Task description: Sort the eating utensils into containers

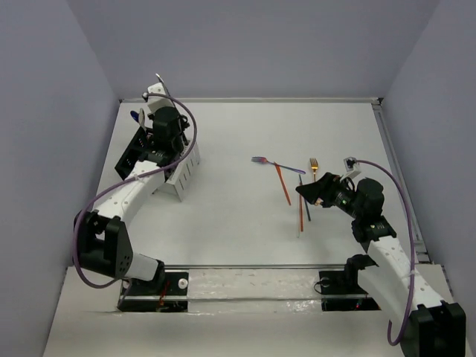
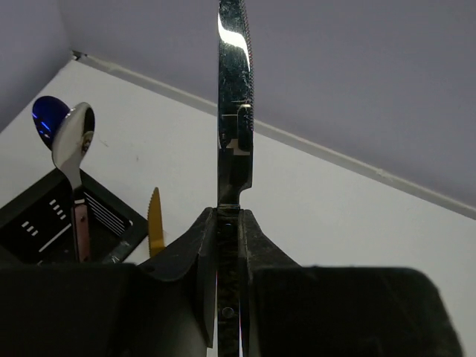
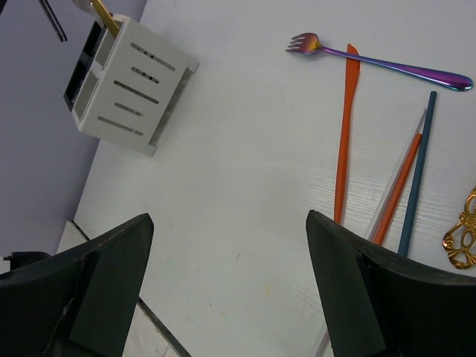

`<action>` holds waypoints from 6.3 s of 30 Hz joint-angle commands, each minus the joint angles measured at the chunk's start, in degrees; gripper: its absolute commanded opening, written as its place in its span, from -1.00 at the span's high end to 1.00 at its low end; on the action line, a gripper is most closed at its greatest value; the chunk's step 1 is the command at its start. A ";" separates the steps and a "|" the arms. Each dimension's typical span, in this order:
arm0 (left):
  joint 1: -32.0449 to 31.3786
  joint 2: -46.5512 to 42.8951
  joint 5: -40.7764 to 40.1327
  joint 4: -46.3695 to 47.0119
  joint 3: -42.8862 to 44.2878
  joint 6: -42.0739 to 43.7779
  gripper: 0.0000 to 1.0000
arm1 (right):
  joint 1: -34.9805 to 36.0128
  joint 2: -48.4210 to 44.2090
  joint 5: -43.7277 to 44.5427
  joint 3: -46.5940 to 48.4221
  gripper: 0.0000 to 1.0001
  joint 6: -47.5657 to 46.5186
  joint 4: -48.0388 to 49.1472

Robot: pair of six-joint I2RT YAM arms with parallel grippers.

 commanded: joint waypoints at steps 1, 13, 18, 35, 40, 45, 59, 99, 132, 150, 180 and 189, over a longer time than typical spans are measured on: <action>1.14 1.57 -6.22 10.46 0.19 7.55 1.00 | 0.34 -0.54 -0.15 -0.76 -0.78 -0.02 3.46; 1.76 9.66 -11.59 19.34 -0.34 15.12 1.00 | 0.34 0.34 0.20 -0.85 -0.78 -0.11 3.63; 1.76 10.80 -12.38 23.03 -4.12 16.00 1.00 | 0.87 0.51 0.55 -0.68 -0.78 -0.28 3.63; 1.23 7.03 -14.14 24.88 -13.96 8.53 0.33 | 0.87 0.25 0.73 -0.68 -0.78 -0.28 3.46; 0.70 3.78 -13.71 22.86 -13.00 7.74 0.09 | 0.87 0.43 0.82 -0.68 -0.78 -0.37 3.46; 0.09 -1.14 -8.53 18.21 -8.79 6.60 0.06 | 0.87 0.95 0.90 -0.68 -0.78 -0.37 3.63; -4.48 -15.28 22.56 -6.22 -0.95 -2.89 0.05 | 2.53 2.80 0.81 0.64 -0.31 -1.42 2.15; -4.48 -46.77 48.52 -14.67 -23.37 0.53 0.01 | 26.01 51.93 50.38 35.35 -0.10 -10.39 -26.33; -4.48 -44.57 49.49 -13.18 -24.16 -1.84 0.01 | 30.75 46.84 41.07 31.67 1.00 -11.27 -31.61; -4.48 -37.98 53.62 -8.26 -26.18 -10.62 0.05 | 39.63 23.02 34.48 25.16 1.00 -6.17 -26.61; -19.16 -19.17 32.27 12.75 -29.52 -21.01 0.21 | 49.12 30.05 40.63 28.15 1.00 -10.48 -5.68; -20.22 -15.92 32.27 13.20 -28.38 -20.48 1.00 | 49.65 30.05 40.89 26.92 1.00 -10.22 -4.72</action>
